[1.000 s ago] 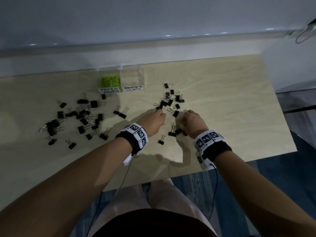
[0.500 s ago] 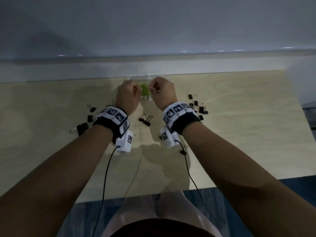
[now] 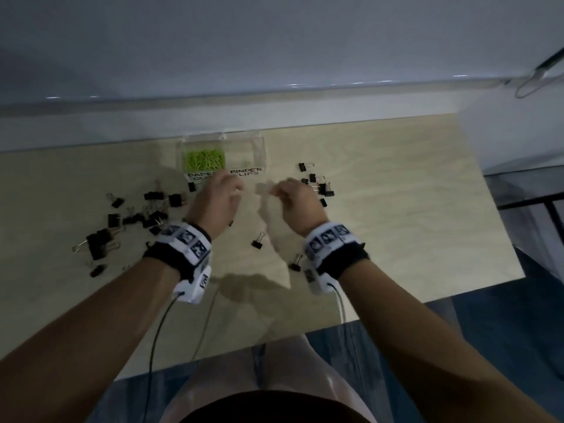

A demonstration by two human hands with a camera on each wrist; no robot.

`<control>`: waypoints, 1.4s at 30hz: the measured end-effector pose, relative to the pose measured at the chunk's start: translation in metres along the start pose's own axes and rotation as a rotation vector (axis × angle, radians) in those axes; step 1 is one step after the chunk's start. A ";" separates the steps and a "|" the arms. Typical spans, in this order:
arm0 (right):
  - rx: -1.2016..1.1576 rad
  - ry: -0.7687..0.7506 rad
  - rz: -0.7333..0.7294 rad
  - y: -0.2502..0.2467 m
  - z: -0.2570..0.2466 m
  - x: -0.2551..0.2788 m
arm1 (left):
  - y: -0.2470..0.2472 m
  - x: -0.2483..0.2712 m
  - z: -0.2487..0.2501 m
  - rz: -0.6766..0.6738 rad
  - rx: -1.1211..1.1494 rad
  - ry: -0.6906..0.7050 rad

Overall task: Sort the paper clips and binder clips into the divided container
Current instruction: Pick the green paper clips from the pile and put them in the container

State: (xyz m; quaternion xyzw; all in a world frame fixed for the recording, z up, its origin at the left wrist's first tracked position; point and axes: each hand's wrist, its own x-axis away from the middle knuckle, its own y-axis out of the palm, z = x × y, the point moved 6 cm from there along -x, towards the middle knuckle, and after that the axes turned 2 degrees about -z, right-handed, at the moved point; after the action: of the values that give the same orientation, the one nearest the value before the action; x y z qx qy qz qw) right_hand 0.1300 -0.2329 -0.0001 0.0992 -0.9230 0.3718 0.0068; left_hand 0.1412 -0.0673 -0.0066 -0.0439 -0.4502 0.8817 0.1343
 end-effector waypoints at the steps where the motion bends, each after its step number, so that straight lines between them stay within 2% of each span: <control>1: 0.009 0.071 0.024 -0.013 0.025 0.012 | 0.018 0.007 0.013 -0.078 0.020 0.030; 4: 0.089 0.247 0.083 -0.051 0.087 0.051 | 0.069 0.022 0.056 -0.281 0.088 0.071; 8: 0.183 0.309 -0.041 -0.067 0.118 0.089 | 0.118 0.032 0.095 -0.408 0.079 0.058; 11: 0.173 0.289 -0.094 -0.053 0.118 0.103 | 0.135 0.035 0.107 -0.391 0.032 0.067; 15: 0.216 0.253 -0.068 -0.034 0.113 0.116 | 0.140 0.044 0.104 -0.349 -0.002 0.106; 19: 0.246 0.296 -0.068 -0.030 0.109 0.122 | 0.123 0.054 0.085 -0.290 -0.033 0.109; 22: 0.300 0.305 -0.015 -0.030 0.103 0.120 | 0.109 0.059 0.072 -0.265 -0.077 0.094; 26: 0.293 0.304 0.038 -0.020 0.088 0.112 | 0.103 0.046 0.085 -0.216 -0.063 0.112; 29: 0.260 0.315 0.063 -0.015 0.086 0.109 | 0.118 0.026 0.103 -0.270 -0.061 0.156; 34: 0.215 0.363 0.090 -0.027 0.102 0.108 | 0.135 0.006 0.108 -0.397 -0.215 0.174; 40: 0.210 0.342 0.034 -0.046 0.113 0.080 | 0.125 0.015 0.094 -0.423 -0.393 0.209; 42: 0.209 0.285 0.084 -0.051 0.109 0.067 | 0.110 0.015 0.083 -0.368 -0.379 0.174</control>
State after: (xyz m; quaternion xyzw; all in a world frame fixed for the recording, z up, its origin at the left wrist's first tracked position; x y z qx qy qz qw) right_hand 0.0803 -0.3557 -0.0380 0.0071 -0.8724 0.4758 0.1117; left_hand 0.0889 -0.1898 -0.0451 -0.0610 -0.5945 0.7353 0.3197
